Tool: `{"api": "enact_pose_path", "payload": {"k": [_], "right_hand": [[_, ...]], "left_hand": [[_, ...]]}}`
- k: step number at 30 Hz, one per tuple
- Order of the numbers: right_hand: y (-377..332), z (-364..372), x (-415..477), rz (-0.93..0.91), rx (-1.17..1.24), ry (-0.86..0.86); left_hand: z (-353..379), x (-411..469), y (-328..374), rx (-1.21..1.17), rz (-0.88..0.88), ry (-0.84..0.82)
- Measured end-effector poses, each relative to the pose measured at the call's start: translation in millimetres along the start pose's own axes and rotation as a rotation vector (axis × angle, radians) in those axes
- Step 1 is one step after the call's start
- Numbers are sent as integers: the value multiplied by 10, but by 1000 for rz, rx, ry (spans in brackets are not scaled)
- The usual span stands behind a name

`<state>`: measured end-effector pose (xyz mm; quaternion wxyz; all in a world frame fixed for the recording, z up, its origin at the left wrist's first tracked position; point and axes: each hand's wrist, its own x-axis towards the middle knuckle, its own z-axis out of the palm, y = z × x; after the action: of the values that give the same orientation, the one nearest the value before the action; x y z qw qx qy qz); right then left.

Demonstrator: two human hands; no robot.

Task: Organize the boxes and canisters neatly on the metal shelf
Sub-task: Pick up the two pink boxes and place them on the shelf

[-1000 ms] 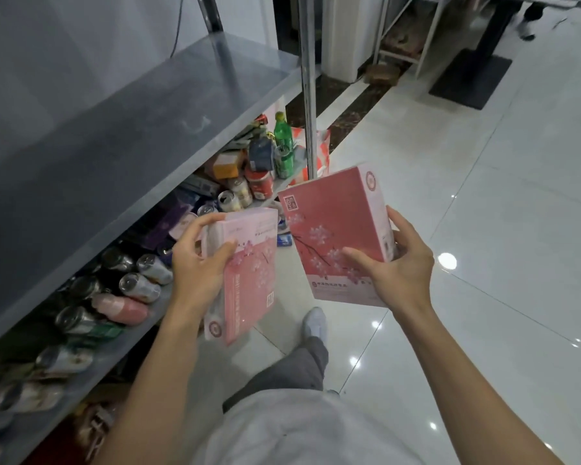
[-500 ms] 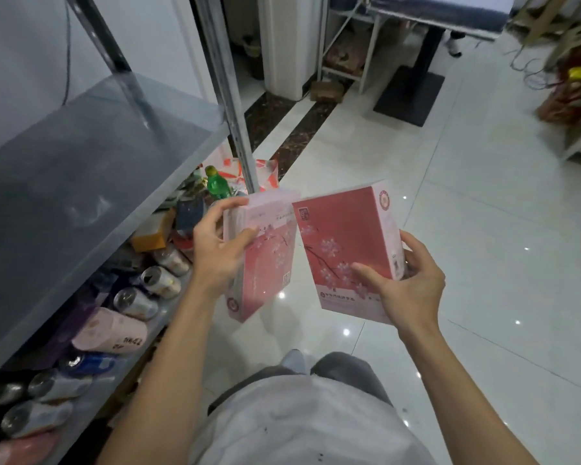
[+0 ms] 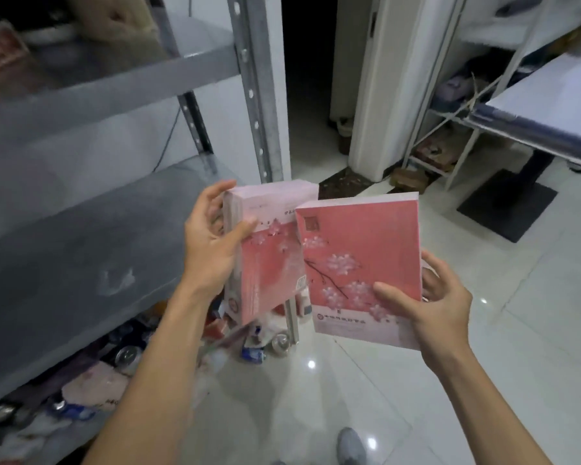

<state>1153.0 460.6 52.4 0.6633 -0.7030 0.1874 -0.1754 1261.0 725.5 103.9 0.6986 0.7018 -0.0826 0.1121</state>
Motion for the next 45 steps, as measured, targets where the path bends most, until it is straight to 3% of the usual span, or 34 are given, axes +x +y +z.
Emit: {"api": "enact_pose_path", "payload": {"k": [6, 21, 38, 45], "right_hand": [[-528, 286, 641, -82, 200, -268], [-1478, 1310, 861, -229, 484, -606], [-2677, 2213, 864, -475, 545, -692], [-2822, 2521, 1018, -496, 509, -675]], "left_hand": [[-58, 247, 507, -73, 108, 153], [-840, 547, 1568, -63, 381, 299], [-1519, 968, 2642, -97, 533, 340], [-1622, 1243, 2595, -96, 563, 358]]}}
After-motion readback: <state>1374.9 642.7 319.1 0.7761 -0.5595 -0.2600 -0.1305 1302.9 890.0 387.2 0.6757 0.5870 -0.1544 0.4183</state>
